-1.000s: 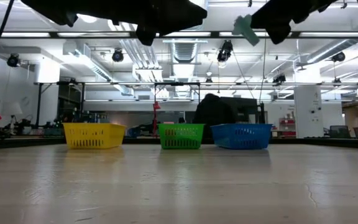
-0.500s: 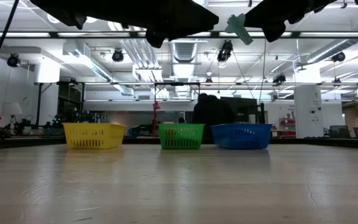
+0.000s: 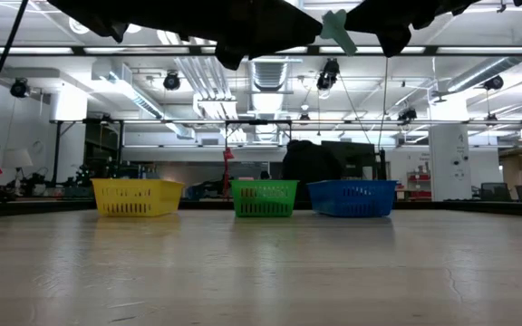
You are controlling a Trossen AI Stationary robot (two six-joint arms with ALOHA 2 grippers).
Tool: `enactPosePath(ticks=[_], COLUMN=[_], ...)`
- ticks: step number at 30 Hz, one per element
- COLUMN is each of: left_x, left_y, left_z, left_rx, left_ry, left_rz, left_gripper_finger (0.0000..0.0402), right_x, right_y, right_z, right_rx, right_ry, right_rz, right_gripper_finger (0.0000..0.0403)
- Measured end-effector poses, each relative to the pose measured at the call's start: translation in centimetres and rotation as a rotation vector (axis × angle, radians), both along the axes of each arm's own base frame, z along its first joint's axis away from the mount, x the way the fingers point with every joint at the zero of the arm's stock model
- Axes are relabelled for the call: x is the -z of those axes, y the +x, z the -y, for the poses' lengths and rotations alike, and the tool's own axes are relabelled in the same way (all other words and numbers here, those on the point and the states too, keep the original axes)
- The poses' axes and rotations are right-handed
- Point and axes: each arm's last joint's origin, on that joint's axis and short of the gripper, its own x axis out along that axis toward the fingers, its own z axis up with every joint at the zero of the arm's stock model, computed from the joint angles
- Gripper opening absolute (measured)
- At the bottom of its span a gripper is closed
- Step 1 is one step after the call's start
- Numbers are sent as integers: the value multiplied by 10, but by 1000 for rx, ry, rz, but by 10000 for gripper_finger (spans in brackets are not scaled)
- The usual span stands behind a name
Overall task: Pick and place Stapler, Stapler remover, tape
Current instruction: Put the light blue staple remover into the yellow bin
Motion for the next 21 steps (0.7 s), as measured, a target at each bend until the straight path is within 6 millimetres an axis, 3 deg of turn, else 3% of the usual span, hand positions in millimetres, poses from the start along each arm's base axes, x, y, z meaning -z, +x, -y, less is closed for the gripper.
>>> enactPosePath(ticks=[13,21], left_x=[-1,-2], left_y=[0,0], left_z=[0,0], left_rx=[-1,0], left_ry=[-14,-13], left_rz=[11,13], left_gripper_finger=[120,61], right_x=[2,2], right_y=[7,7], right_z=[-2,-2], right_rx=[0,0], right_ry=[8,8], right_rz=[26,26], right_gripper_finger=[8,8])
